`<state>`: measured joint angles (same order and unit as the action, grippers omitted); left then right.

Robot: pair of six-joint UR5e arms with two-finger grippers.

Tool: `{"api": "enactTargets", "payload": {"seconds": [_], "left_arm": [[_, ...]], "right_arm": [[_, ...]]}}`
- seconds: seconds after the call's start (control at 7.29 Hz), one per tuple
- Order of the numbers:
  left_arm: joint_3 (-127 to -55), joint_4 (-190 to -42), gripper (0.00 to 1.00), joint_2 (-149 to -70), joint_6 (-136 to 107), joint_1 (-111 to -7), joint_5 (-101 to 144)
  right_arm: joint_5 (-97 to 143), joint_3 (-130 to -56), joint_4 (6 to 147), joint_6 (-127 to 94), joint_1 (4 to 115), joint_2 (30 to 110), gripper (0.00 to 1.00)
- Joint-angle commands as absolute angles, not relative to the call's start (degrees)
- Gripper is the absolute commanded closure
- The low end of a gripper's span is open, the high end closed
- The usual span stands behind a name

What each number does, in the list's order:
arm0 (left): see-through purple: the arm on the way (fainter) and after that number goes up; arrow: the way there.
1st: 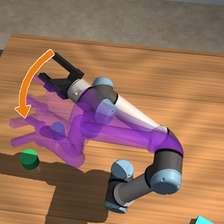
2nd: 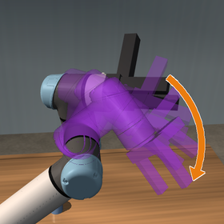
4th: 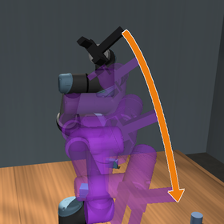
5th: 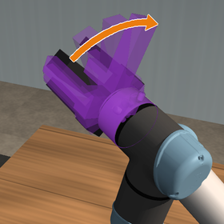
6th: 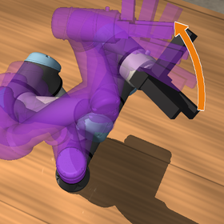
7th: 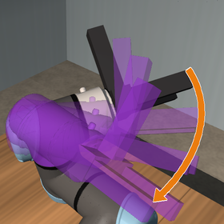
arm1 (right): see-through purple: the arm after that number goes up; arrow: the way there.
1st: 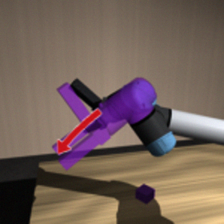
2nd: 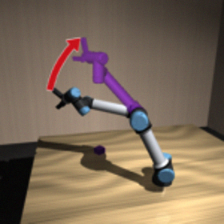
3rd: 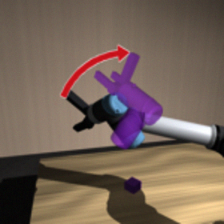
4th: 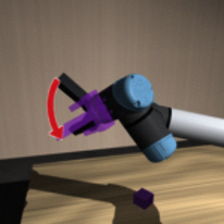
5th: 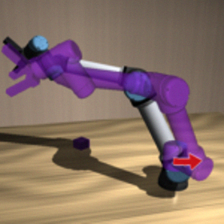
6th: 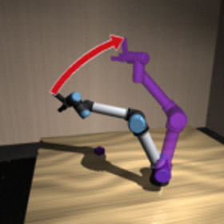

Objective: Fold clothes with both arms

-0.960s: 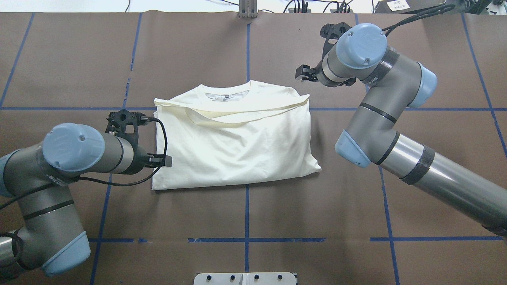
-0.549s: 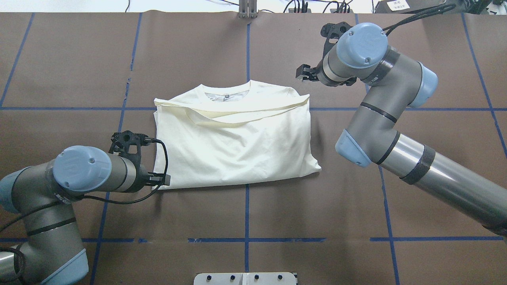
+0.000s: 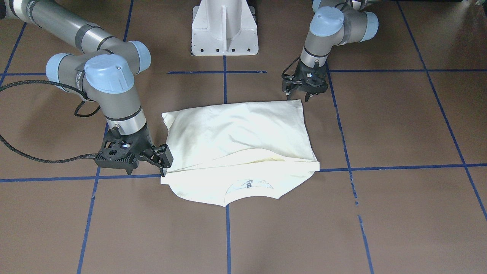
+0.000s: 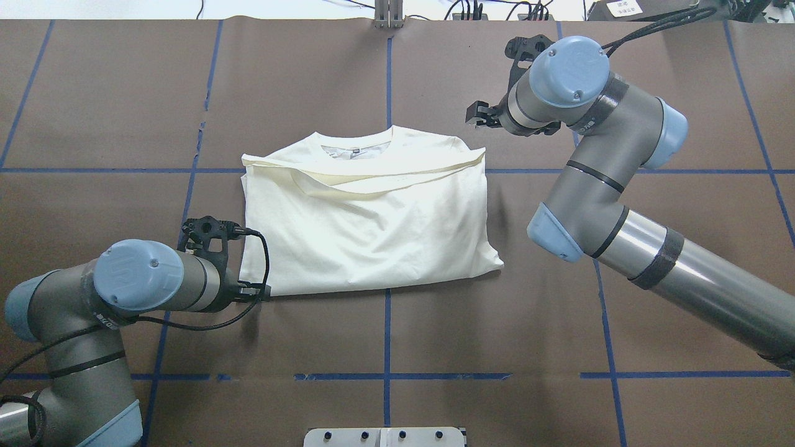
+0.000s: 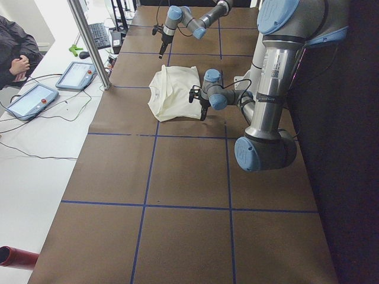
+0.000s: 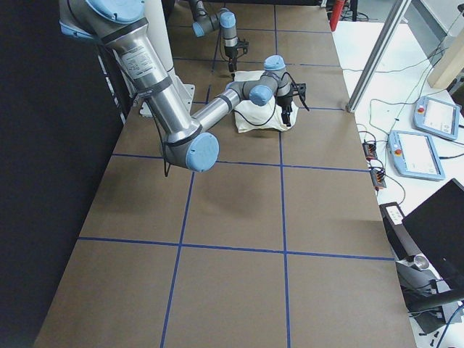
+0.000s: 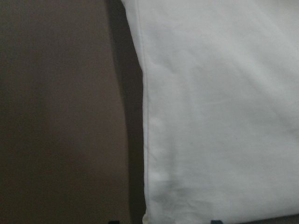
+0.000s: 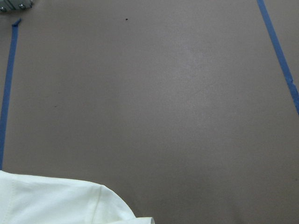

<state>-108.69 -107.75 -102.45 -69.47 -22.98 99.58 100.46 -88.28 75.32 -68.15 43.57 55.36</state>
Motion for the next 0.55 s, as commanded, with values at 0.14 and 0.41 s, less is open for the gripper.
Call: {"api": "enactTargets", "payload": {"seconds": [0.14,0.41], "left_arm": [[-108.5,-107.7,0.38,-102.6,-69.4,-21.9,99.6],[-107.9,-107.7,0.38,-102.6,-69.3,-21.8,99.6]], "right_arm": [[100.5,-88.3,75.3,-68.2,43.6,55.4,0.0],[100.5,-88.2,75.3,-68.1,43.7,55.4,0.0]]}}
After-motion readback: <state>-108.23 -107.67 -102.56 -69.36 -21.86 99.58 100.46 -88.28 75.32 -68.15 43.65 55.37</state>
